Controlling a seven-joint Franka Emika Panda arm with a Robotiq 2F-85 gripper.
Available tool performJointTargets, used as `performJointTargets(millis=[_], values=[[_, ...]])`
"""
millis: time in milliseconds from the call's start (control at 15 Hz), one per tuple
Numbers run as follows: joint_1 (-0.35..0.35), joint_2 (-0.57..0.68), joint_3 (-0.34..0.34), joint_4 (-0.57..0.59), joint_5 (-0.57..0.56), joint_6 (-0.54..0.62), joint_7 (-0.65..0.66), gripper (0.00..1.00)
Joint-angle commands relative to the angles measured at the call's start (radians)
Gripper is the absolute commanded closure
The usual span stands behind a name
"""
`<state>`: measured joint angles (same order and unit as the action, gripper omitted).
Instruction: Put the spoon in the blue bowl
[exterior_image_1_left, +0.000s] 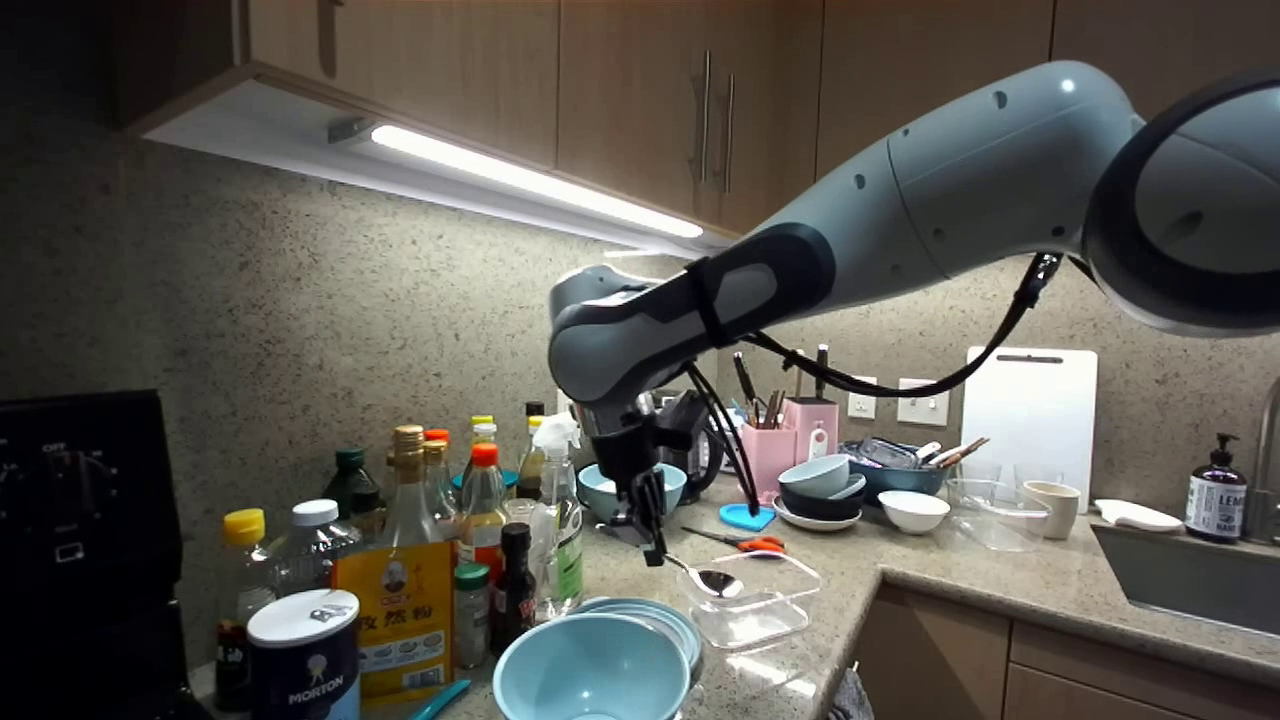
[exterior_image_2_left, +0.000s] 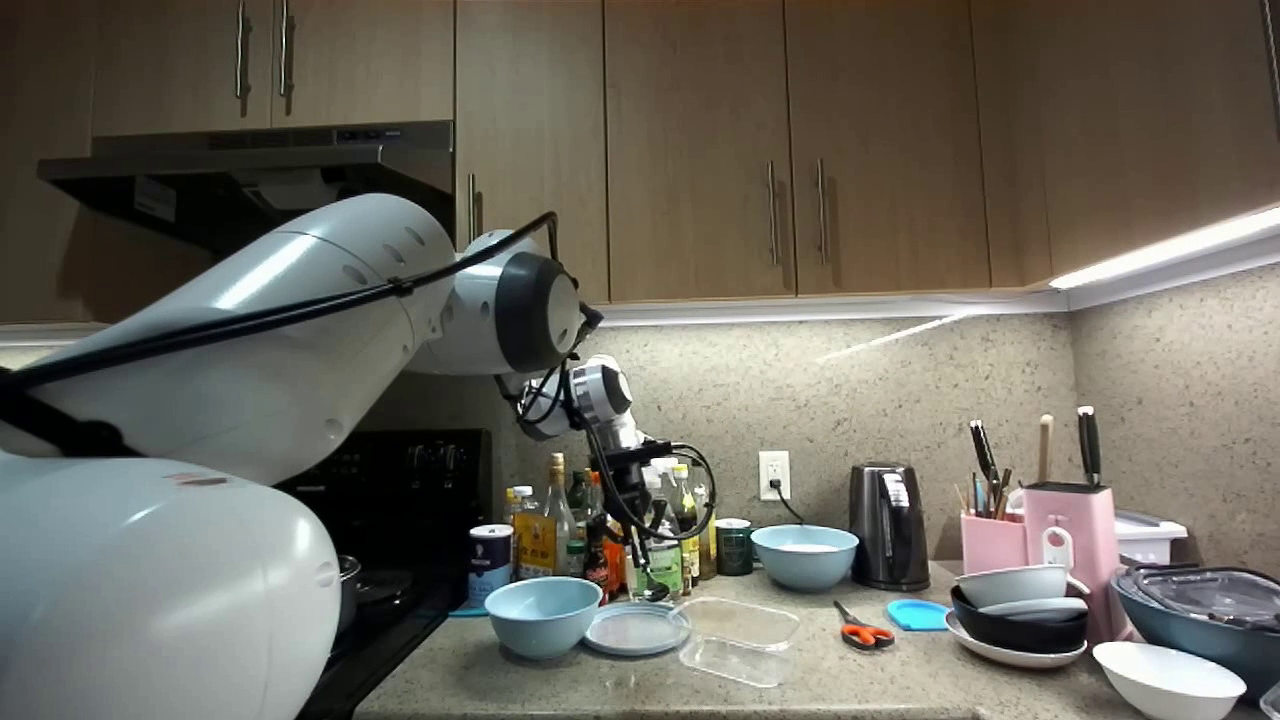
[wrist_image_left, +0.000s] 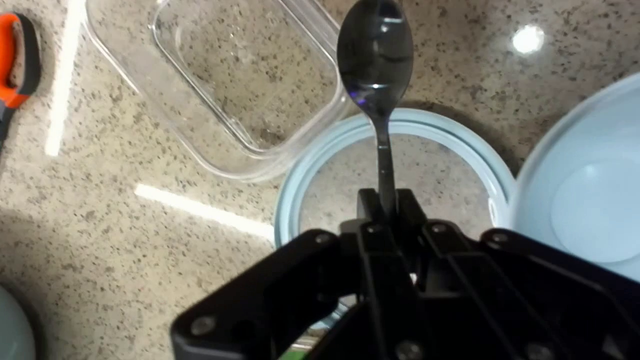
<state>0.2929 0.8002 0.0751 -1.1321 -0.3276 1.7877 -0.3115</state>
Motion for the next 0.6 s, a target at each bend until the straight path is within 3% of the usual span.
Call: performJointTargets(millis=[0,533], values=[[0.055,0.016,0.031,0.047,-0.023,-0.045,-0.024,0.92],[0.141,0.057,0.057,0.115,-0.008,-0.090,-0.121,0.92]])
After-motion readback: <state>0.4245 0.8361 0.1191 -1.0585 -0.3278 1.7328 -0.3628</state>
